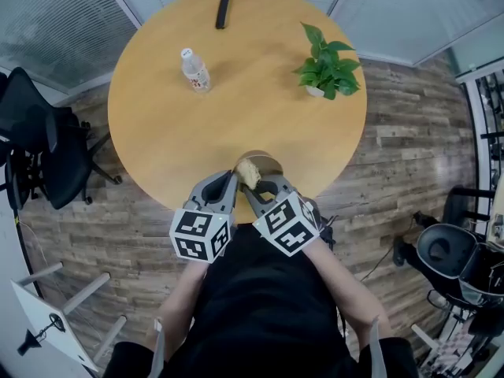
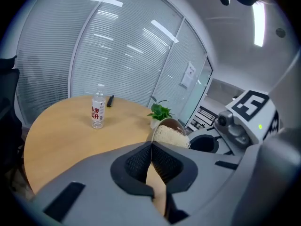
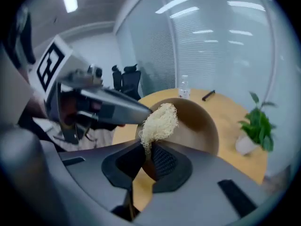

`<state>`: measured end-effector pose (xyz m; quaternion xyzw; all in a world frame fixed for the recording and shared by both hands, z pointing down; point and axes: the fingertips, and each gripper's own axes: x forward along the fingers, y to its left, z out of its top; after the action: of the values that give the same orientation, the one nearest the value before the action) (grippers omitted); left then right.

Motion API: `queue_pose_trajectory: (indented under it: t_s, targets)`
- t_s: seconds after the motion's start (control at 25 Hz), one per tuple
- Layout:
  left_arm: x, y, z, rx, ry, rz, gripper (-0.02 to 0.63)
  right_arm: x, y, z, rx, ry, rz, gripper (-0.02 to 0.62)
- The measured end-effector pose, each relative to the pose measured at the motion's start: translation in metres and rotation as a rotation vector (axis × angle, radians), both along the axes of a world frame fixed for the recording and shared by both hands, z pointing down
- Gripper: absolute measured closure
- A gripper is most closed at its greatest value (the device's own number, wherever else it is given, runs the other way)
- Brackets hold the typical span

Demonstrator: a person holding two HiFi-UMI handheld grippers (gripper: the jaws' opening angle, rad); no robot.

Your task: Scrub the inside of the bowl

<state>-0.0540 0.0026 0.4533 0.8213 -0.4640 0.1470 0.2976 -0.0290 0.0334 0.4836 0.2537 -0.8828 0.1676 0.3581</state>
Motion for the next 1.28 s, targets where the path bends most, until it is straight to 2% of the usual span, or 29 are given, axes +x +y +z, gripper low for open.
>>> queue_pose_trajectory:
  t_s: [0.12,0.28,0.36,0.48,0.56,0.64,0.76,0.84,0.92,1.16,1.28]
  targets:
    - [-0.001,0.000,0.001,-0.012,-0.020,0.011,0.592,0.002,0.006,0.011,0.208,0.229,-0.185,0.555]
    - [-0.001,0.002,0.007,-0.033,-0.065,0.028,0.592,0.015,0.010,0.031,0.418,0.516,-0.430,0.555]
    - [0.000,0.004,0.011,-0.048,-0.095,0.043,0.592,0.019,0.006,0.032,0.542,0.625,-0.521,0.555]
    - [-0.001,0.004,0.019,-0.081,-0.136,0.049,0.591,0.020,0.005,0.033,0.688,0.694,-0.638,0.555]
    - [-0.004,0.002,0.021,-0.099,-0.149,0.054,0.592,0.024,0.008,0.034,0.781,0.744,-0.771,0.555]
    - [-0.006,0.001,0.022,-0.111,-0.163,0.068,0.592,0.025,0.002,0.025,0.912,0.794,-0.876,0.555]
    - [-0.005,0.002,0.023,-0.116,-0.184,0.089,0.594,0.024,-0.014,0.007,1.048,0.842,-0.909,0.555]
    - [-0.004,0.000,0.018,-0.103,-0.173,0.081,0.594,0.026,-0.025,0.004,1.032,0.852,-0.884,0.555]
    - [-0.004,-0.005,0.013,-0.077,-0.171,0.058,0.594,0.027,-0.027,0.008,0.968,0.841,-0.847,0.555]
    - [-0.010,-0.013,0.000,-0.010,-0.155,-0.001,0.592,0.021,-0.022,0.017,0.749,0.716,-0.648,0.555]
    - [-0.011,-0.016,0.000,0.000,-0.154,-0.011,0.592,0.019,-0.013,0.024,0.538,0.603,-0.558,0.555]
